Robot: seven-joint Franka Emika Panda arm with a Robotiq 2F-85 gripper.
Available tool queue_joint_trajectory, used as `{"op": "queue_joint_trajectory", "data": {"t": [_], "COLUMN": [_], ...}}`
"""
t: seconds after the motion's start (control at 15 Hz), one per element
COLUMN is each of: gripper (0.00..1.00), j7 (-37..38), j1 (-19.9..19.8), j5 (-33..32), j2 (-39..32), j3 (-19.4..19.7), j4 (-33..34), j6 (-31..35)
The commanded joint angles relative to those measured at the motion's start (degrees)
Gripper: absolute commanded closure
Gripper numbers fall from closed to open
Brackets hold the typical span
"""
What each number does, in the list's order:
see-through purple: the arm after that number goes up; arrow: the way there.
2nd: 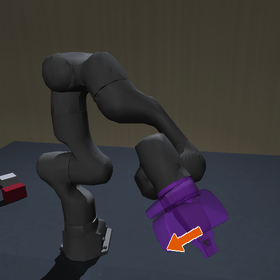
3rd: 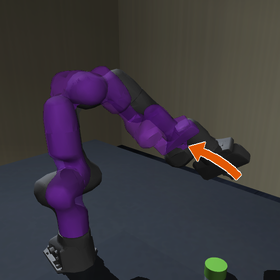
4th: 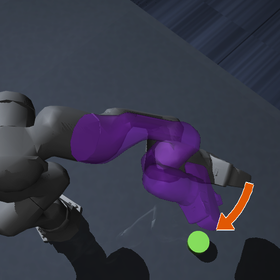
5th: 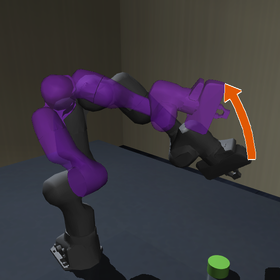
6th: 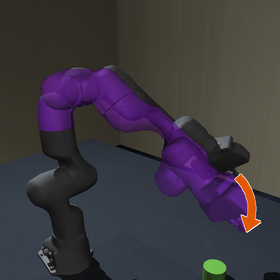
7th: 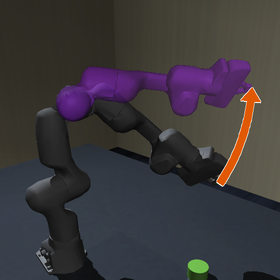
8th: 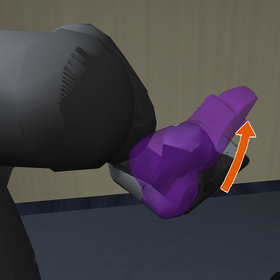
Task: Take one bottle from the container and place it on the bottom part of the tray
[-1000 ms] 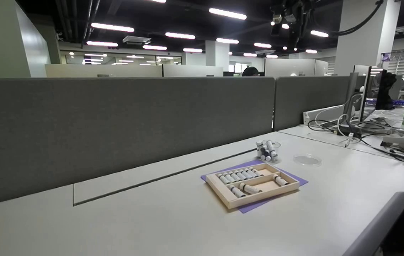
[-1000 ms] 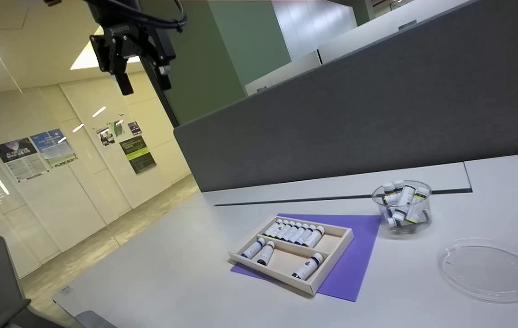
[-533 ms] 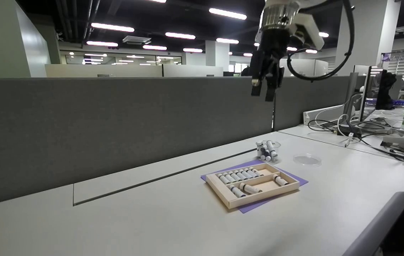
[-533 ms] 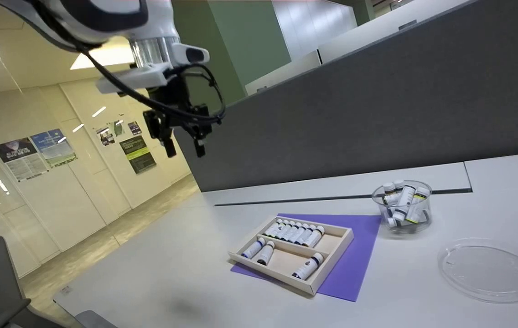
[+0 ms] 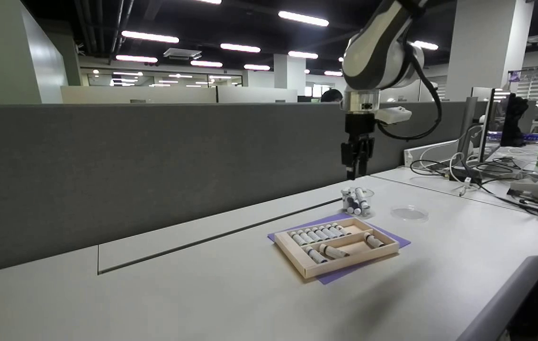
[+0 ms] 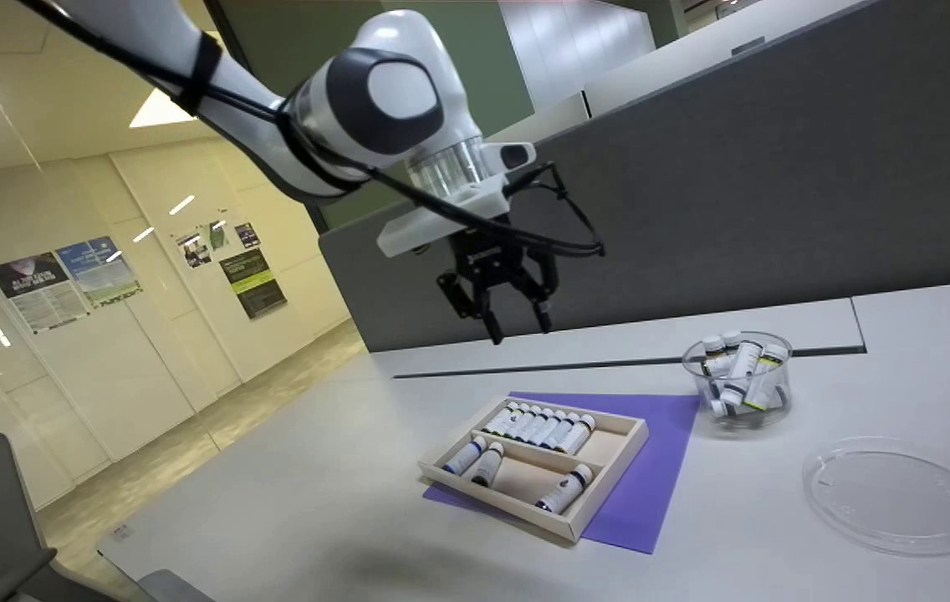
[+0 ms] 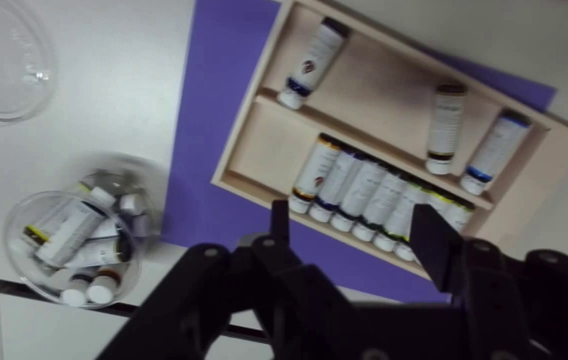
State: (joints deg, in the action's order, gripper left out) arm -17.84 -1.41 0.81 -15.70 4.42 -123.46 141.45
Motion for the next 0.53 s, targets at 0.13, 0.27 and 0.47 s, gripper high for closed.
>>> {"op": "queue_joint_trajectory", "data": {"t": [0.13,0.27,0.47], "gripper": [0.0,0.0,0.0], "j7": [3.2,4.0,5.1], "j1": [-4.8,-6.3,-8.5], "j5": [-7.1,-7.2,-5.3], "j2": [-15.5,-20.6,-27.2], "j3": [3.1,3.6,3.2], "j4": [20.3,27.2,36.6], "j6": [-0.5,-1.2,-6.1]}}
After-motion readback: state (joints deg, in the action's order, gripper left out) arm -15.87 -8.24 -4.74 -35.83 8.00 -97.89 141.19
